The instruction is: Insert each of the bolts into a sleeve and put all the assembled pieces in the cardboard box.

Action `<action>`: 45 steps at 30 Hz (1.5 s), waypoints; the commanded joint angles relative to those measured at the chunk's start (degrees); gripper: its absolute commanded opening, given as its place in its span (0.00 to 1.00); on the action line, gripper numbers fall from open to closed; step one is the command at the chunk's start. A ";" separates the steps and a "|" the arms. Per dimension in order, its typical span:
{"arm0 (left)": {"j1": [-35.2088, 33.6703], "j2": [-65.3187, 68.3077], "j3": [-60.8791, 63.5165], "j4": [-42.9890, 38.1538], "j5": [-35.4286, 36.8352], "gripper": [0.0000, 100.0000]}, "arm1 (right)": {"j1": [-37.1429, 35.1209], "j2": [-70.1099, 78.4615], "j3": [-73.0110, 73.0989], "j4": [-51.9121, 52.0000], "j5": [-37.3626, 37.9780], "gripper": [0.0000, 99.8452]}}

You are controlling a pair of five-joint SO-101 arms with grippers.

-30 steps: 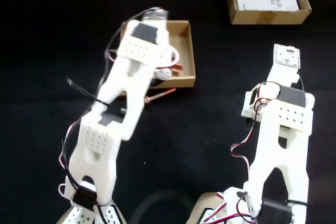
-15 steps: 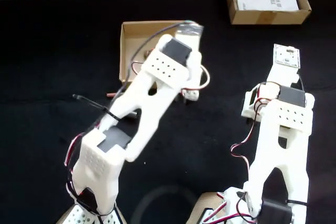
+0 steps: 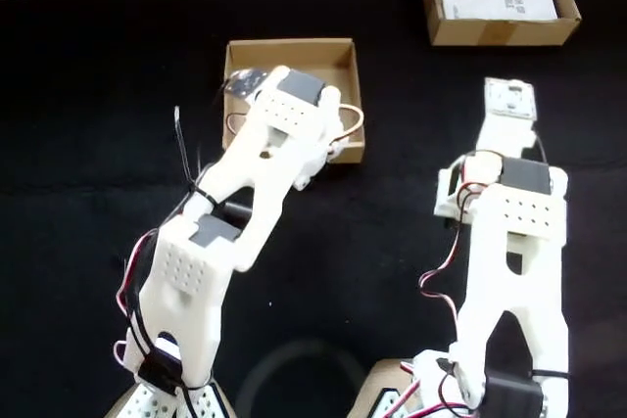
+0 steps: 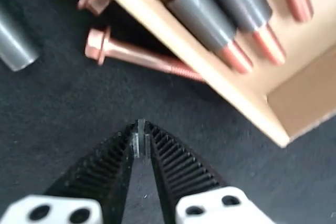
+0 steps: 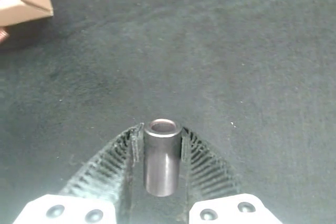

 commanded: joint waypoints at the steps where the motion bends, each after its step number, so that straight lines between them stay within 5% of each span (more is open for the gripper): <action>1: -2.33 1.10 -0.48 -2.02 0.88 0.03 | -0.66 0.13 -0.57 -1.71 0.26 0.01; 20: -7.60 5.85 -0.57 -6.59 -1.32 0.03 | -0.31 6.02 -5.23 -1.36 0.53 0.01; 31: -7.34 5.32 -0.84 -6.24 -9.93 0.03 | 1.36 5.85 -5.23 1.01 3.34 0.01; 45: -7.25 5.93 -20.26 1.32 -14.33 0.07 | 1.63 5.41 -5.23 1.80 3.69 0.01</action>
